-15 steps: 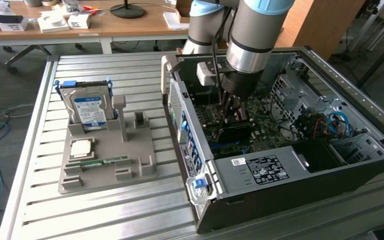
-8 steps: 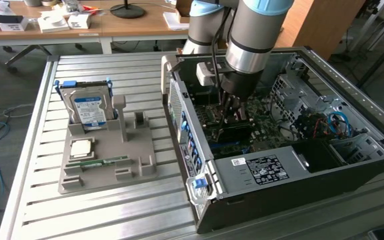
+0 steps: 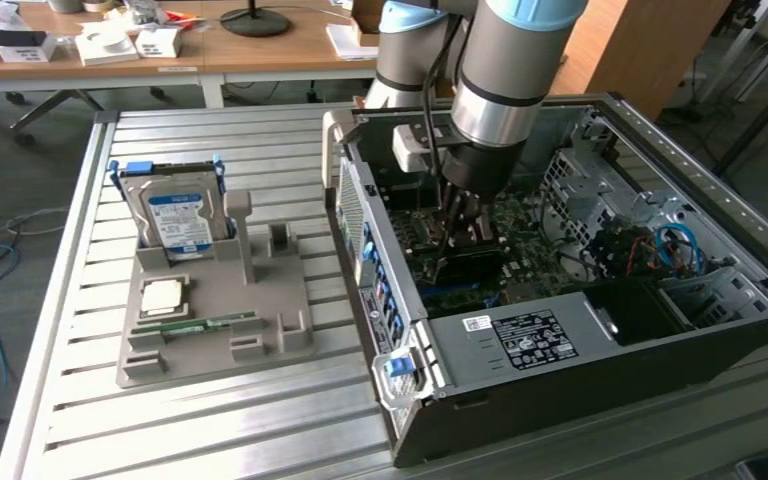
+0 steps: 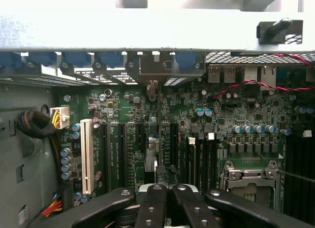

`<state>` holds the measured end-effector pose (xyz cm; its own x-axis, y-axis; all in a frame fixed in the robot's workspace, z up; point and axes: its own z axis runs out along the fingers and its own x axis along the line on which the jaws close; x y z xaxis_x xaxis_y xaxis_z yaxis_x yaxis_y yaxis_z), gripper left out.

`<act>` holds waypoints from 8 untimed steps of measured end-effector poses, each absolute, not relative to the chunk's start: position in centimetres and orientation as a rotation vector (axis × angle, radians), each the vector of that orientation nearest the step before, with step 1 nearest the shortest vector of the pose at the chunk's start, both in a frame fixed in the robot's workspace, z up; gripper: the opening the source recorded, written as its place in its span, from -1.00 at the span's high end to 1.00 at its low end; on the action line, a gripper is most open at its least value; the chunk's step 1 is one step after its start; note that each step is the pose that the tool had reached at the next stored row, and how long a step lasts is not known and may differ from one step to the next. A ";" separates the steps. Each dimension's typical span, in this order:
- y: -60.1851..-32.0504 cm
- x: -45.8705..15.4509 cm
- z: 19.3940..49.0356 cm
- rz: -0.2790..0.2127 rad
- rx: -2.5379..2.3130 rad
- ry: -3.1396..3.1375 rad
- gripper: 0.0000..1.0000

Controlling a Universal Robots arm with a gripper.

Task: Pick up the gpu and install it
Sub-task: 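Press down on the gpu until it lock into place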

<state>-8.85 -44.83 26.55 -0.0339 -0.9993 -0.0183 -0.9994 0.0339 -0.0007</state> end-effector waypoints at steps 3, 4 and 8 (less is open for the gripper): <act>-44.8 -8.9 26.5 0.019 -2.174 2.249 0.79; -44.8 -8.9 26.5 0.019 -2.174 2.249 0.79; -44.9 -8.9 26.5 0.019 -2.173 2.249 0.79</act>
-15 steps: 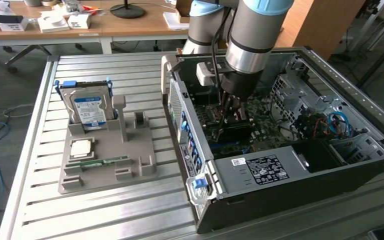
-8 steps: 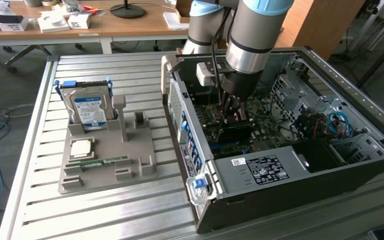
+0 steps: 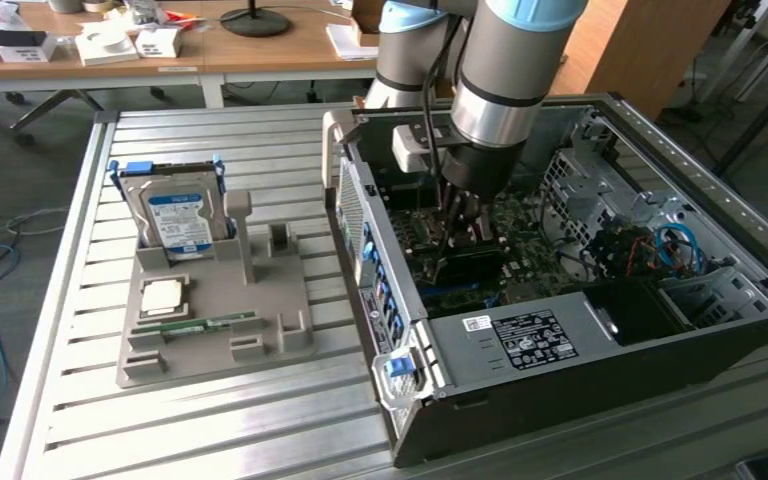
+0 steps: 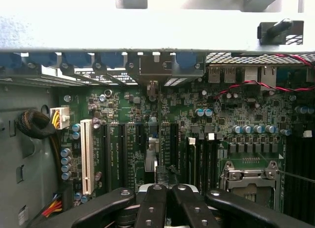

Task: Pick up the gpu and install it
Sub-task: 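Press down on the gpu until it lock into place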

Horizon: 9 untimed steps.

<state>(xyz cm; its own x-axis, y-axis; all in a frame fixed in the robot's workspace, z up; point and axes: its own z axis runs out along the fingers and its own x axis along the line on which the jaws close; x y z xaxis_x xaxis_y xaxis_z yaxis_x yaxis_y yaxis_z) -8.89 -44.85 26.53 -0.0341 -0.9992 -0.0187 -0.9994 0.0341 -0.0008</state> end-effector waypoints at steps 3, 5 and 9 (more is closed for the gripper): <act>-44.9 -8.9 26.5 0.019 -2.174 2.249 0.79; -44.9 -9.0 26.5 0.019 -2.174 2.249 0.79; -44.9 -9.2 26.5 0.018 -2.173 2.248 0.79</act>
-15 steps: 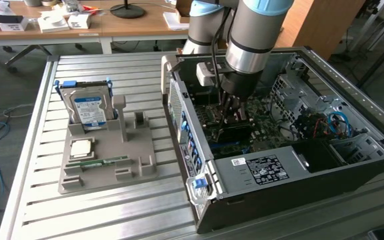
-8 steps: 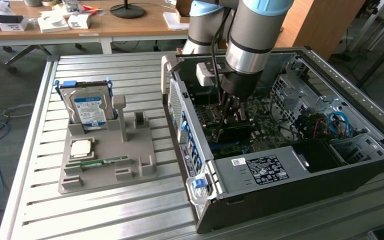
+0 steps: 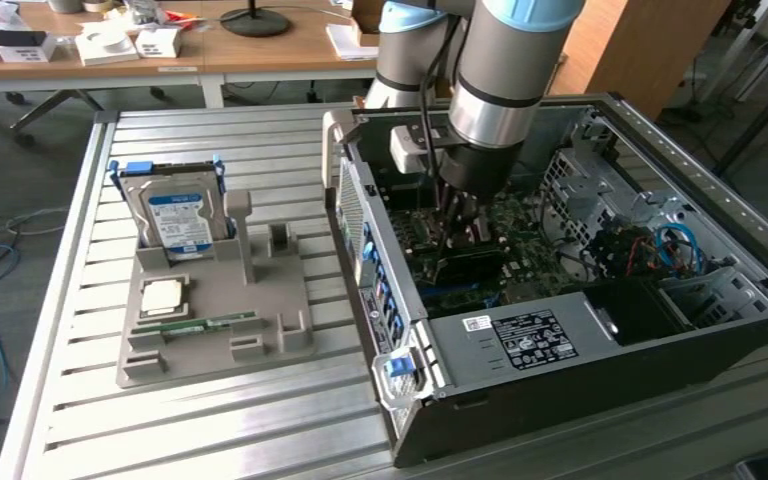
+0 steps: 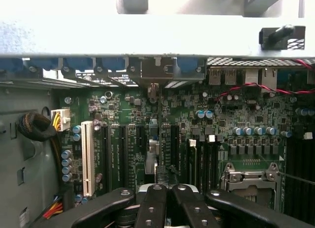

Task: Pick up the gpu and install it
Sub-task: 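Press down on the gpu until it lock into place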

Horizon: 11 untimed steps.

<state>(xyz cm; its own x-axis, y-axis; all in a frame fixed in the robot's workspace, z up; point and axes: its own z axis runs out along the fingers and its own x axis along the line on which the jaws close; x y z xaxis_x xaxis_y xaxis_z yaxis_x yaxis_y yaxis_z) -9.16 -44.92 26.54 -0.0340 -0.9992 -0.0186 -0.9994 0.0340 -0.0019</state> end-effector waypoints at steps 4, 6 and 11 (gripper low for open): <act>-44.9 -9.2 26.5 0.018 -2.173 2.248 0.79; -44.9 -9.2 26.5 0.017 -2.173 2.248 0.79; -44.9 -9.2 26.4 0.017 -2.172 2.247 0.79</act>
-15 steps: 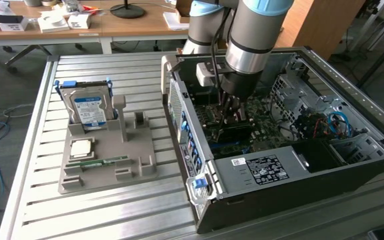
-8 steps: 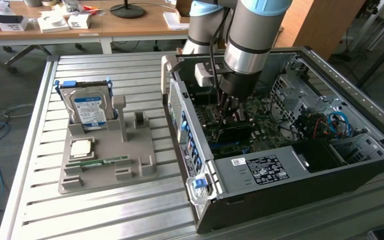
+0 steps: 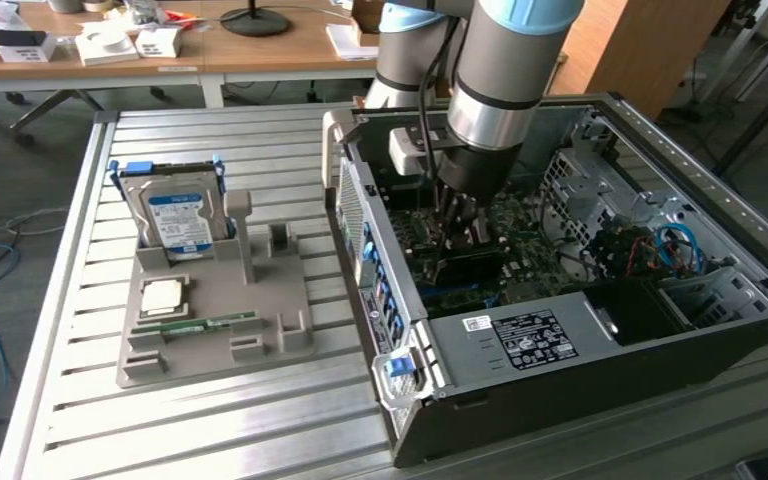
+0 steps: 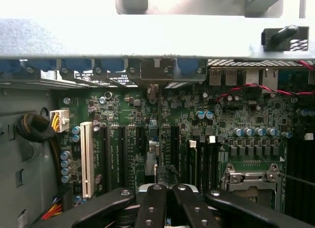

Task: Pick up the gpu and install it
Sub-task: 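Press down on the gpu until it lock into place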

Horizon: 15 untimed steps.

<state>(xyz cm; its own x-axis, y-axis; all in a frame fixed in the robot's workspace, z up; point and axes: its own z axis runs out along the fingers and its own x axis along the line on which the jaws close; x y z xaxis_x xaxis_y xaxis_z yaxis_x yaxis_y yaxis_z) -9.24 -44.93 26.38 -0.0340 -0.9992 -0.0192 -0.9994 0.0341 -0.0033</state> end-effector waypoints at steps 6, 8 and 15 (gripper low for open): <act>-44.9 -9.2 26.4 0.017 -2.172 2.248 0.79; -44.9 -9.2 26.4 0.017 -2.172 2.248 0.79; -44.9 -9.3 26.2 0.016 -2.172 2.247 0.79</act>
